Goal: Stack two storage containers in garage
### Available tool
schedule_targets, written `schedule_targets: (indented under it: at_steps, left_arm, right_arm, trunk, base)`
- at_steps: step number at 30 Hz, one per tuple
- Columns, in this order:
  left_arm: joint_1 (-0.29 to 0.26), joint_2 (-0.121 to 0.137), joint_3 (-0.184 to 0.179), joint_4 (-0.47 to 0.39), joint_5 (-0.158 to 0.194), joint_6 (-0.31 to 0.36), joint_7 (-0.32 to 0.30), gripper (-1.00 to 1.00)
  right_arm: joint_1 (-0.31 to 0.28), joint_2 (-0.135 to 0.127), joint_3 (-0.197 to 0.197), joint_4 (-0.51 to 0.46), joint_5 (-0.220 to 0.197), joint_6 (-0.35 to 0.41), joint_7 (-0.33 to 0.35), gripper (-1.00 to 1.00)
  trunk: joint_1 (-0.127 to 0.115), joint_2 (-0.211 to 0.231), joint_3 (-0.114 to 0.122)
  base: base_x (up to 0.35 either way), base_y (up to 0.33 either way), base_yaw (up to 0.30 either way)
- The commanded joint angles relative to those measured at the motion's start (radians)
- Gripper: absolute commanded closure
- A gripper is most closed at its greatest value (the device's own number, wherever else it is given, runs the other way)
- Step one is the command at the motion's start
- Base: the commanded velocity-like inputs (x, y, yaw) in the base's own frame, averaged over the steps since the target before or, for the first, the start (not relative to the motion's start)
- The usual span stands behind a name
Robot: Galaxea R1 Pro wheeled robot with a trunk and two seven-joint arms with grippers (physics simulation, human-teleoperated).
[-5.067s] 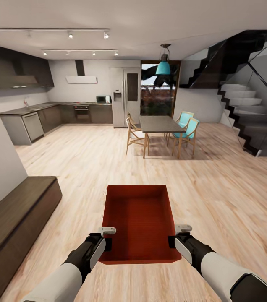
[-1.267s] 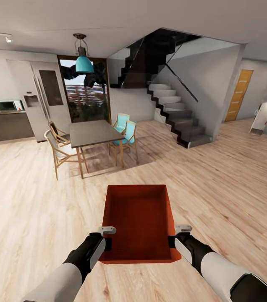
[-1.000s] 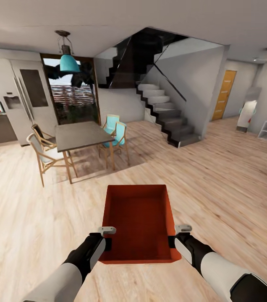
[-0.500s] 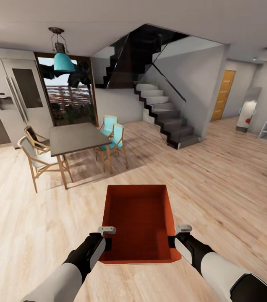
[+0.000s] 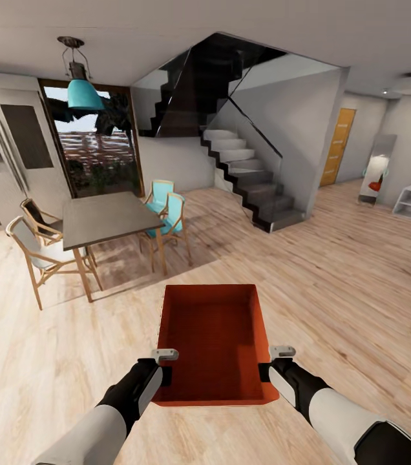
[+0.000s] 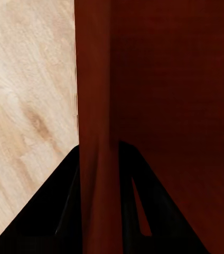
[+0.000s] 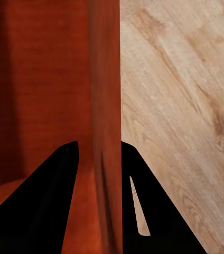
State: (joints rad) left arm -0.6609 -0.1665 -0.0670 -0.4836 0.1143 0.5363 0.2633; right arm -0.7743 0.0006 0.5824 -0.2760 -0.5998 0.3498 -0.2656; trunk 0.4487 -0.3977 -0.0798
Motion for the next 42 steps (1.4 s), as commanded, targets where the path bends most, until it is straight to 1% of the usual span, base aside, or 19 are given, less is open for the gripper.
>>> schedule_targets:
  at_steps: [1,42]
  left_arm:
    - [0.000,0.005,-0.016,0.045,0.007,0.008,0.014,1.00]
    - [0.000,0.005,-0.016,0.045,0.007,0.008,0.013,1.00]
  right_arm:
    - [-0.002,-0.001,0.027,-0.006,-0.014,0.000,-0.006,1.00]
    - [-0.002,-0.001,0.027,-0.006,-0.014,0.000,-0.006,1.00]
  trunk:
    - [0.001,-0.002,-0.002]
    - [0.001,-0.002,0.017]
  base:
    - [0.322,0.000,-0.242]
    - [0.322,0.000,-0.260]
